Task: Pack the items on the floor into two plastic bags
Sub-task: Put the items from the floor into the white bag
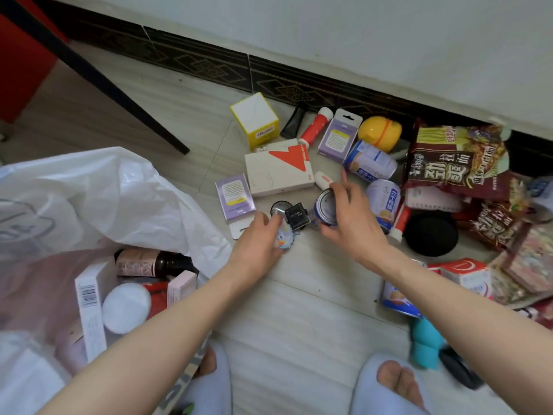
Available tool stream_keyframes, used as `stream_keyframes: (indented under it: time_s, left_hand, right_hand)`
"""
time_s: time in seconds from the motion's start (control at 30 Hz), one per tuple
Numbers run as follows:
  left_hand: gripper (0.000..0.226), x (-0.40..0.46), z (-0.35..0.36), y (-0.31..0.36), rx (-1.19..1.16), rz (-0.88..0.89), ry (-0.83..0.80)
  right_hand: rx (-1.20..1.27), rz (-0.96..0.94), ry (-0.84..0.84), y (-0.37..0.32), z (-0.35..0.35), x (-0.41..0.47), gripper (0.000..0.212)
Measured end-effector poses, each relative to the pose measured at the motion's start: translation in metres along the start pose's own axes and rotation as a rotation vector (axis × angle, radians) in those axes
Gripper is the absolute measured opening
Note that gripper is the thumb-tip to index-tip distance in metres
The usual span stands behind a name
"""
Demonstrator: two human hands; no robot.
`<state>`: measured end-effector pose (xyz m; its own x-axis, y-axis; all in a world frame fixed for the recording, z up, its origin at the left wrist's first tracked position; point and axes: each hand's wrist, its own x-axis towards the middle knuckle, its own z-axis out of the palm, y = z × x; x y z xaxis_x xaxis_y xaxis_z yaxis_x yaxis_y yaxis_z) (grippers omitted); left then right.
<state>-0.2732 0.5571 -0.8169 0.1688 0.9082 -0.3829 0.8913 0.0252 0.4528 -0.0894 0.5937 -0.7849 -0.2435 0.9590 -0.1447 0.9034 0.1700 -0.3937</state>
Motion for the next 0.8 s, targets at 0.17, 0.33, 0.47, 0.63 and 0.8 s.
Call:
stream_keyframes:
  time_s: [0.17, 0.33, 0.47, 0.63, 0.8]
  left_hand:
    - [0.052, -0.055, -0.007, 0.003, -0.116, 0.095, 0.152]
    - [0.054, -0.113, -0.022, -0.011, -0.147, 0.088, 0.361]
    - [0.058, -0.162, -0.050, -0.035, -0.112, 0.028, 0.475]
    - [0.049, -0.224, -0.079, -0.092, 0.142, -0.111, 0.588]
    - [0.048, -0.267, -0.082, -0.145, 0.359, -0.404, 0.507]
  right_hand:
    - [0.140, 0.037, 0.193, -0.011, -0.008, -0.040, 0.068]
    - [0.263, 0.000, 0.241, -0.044, -0.012, -0.068, 0.067]
    - [0.353, -0.060, 0.187, -0.087, -0.009, -0.085, 0.066]
    - [0.498, -0.191, 0.003, -0.151, -0.001, -0.101, 0.062]
    - [0.528, -0.256, -0.263, -0.218, 0.026, -0.109, 0.069]
